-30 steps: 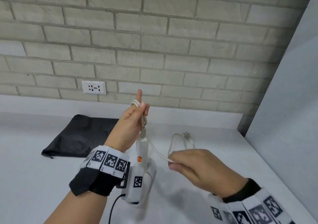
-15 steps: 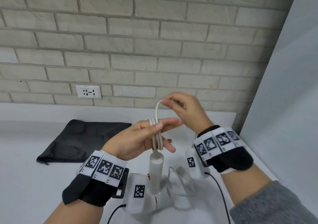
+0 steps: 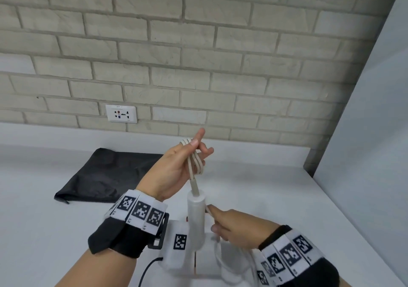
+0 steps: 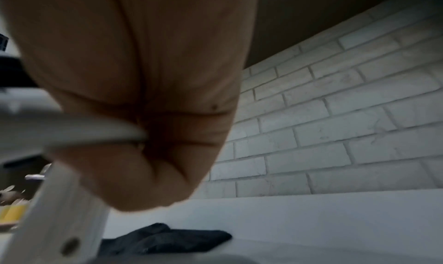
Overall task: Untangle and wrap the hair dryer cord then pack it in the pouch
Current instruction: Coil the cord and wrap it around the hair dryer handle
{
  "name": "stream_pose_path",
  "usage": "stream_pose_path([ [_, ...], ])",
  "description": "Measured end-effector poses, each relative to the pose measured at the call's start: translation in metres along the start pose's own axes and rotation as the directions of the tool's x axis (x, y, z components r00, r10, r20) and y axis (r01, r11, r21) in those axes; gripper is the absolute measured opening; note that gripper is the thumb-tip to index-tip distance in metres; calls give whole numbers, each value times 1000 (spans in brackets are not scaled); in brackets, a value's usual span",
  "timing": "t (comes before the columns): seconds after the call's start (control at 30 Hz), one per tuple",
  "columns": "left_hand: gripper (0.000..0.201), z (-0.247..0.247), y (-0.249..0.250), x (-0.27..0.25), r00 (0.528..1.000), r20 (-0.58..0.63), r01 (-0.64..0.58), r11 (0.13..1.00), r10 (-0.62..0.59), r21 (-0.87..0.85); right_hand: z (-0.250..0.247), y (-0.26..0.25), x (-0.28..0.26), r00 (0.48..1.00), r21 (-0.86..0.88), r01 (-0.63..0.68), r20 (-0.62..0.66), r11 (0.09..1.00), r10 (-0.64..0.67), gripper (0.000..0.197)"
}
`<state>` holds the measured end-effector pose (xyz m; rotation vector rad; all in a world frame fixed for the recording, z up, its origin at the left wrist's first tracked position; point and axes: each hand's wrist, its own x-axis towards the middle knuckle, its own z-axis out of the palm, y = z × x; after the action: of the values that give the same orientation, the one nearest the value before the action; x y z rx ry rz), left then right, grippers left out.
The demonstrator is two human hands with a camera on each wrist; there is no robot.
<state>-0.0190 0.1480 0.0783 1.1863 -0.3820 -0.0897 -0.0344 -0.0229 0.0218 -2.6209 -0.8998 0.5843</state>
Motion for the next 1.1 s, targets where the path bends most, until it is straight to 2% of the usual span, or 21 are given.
stream_pose_path([
  [0.07,38,1,1,3,1000,-8,-17,998,18,64,-11,3,-16,994,44,22,-107,999,-18,31],
  [0.13,35,2,3,6,999,-7,-33,988,34,151,-26,3,-33,964,93,75,-261,993,-48,22],
  [0.23,32,5,3,11,999,-1,-48,971,50,234,-47,-4,-55,874,96,210,-465,973,-143,19],
  [0.3,30,8,3,13,999,20,-38,953,34,299,-57,-15,-66,814,149,285,-560,947,-157,24],
  [0.37,29,8,3,14,998,62,-37,938,16,346,-68,-24,-71,789,338,380,-605,861,-111,21],
  [0.43,34,8,4,12,993,115,-37,934,-5,355,-81,-32,-73,785,502,471,-614,726,-85,16],
  [0.5,41,10,5,9,986,164,-29,921,-38,389,-92,-36,-70,772,567,543,-627,619,-103,16],
  [0.57,41,12,7,7,971,222,-7,918,-88,396,-101,-38,-61,748,570,593,-651,568,-128,19],
  [0.67,53,12,6,2,924,354,15,939,-144,343,-117,-39,-44,676,508,623,-732,595,-83,18],
  [0.77,33,11,3,-3,879,466,-8,971,-106,237,-130,-34,-23,563,370,605,-825,705,-51,18],
  [0.83,30,11,1,-4,878,472,8,988,-80,153,-130,-26,-5,521,282,558,-851,780,-65,19],
  [0.9,33,10,1,-5,882,466,32,997,-62,73,-121,-12,17,552,241,444,-832,863,-51,17],
  [0.93,34,10,1,-5,885,464,35,999,-47,35,-114,-4,27,596,250,389,-802,887,-35,17],
  [1.03,35,10,1,-5,913,408,22,999,-4,-40,-83,10,51,828,429,285,-561,857,5,26],
  [1.07,35,8,0,-4,928,373,23,998,2,-62,-72,8,53,884,423,190,-467,886,34,26],
  [1.1,37,6,1,-3,944,331,24,996,5,-84,-63,6,54,917,386,80,-390,919,84,20],
])
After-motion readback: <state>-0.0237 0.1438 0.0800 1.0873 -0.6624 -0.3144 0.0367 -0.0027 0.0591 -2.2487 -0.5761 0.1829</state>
